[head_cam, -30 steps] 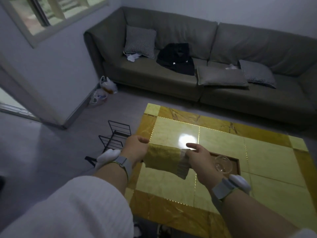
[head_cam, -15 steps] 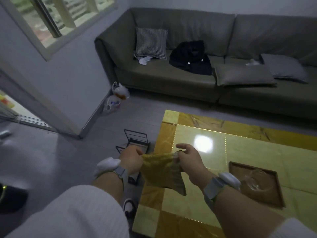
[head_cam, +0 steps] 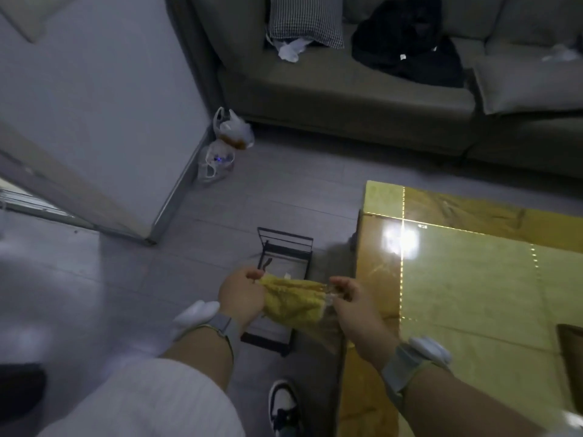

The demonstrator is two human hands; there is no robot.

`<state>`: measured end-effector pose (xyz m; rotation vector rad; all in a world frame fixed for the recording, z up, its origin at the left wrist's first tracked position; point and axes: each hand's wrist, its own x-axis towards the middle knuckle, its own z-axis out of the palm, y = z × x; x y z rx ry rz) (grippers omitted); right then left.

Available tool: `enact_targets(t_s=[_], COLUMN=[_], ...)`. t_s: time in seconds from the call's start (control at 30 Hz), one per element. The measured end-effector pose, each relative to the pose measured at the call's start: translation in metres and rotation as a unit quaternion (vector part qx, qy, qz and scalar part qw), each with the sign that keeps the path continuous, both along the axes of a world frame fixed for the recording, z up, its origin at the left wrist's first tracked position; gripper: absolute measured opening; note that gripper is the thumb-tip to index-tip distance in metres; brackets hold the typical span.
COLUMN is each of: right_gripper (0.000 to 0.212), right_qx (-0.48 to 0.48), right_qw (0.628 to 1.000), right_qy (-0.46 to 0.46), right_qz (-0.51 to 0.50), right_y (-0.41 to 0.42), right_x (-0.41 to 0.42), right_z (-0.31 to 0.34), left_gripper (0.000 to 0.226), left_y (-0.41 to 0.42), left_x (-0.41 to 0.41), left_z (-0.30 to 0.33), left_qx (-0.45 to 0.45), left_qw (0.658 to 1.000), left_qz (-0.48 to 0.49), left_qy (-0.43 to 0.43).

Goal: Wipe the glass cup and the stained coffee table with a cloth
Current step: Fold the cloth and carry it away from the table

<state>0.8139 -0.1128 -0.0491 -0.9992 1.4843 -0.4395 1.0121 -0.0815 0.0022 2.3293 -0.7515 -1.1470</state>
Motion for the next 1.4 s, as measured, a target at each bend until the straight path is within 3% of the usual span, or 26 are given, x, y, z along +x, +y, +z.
enact_targets(t_s=[0.13, 0.37, 0.67, 0.77, 1.0, 1.2, 1.3, 1.4], right_gripper=[0.045, 0.047, 0.041, 0.036, 0.052, 0.057, 0.057, 0.059], right_qx=[0.007, -0.003, 0.012, 0.039, 0.093, 0.090, 0.100, 0.098], right_qw=[1.000, 0.999, 0.999, 0.998, 0.993, 0.996, 0.993, 0.989], right_qy=[0.001, 0.004, 0.031, 0.028, -0.029, 0.019, 0.051, 0.073], right_qz=[-0.013, -0.038, -0.035, -0.045, -0.074, -0.007, 0.041, 0.088], right_y=[-0.018, -0.048, -0.065, -0.062, -0.069, -0.073, -0.072, -0.073], right_x=[0.040, 0.086, 0.120, 0.120, 0.126, 0.130, 0.129, 0.127], right_z=[-0.069, -0.150, -0.267, -0.302, -0.314, -0.318, -0.319, -0.319], left_gripper=[0.022, 0.032, 0.031, 0.028, 0.049, 0.065, 0.055, 0.072], left_y=[-0.027, -0.054, -0.081, -0.084, -0.084, -0.081, -0.077, -0.074], left_x=[0.041, 0.084, 0.114, 0.111, 0.111, 0.108, 0.106, 0.105], left_z=[-0.066, -0.142, -0.240, -0.281, -0.305, -0.316, -0.321, -0.323], left_qx=[0.003, -0.002, 0.024, 0.059, 0.098, 0.119, 0.140, 0.203], left_qw=[0.999, 0.998, 0.994, 0.996, 0.992, 0.989, 0.970, 0.905], left_qz=[0.041, -0.044, -0.100, -0.074, -0.072, -0.086, -0.194, -0.336], left_qy=[0.014, -0.045, -0.037, -0.004, 0.017, 0.031, -0.055, -0.162])
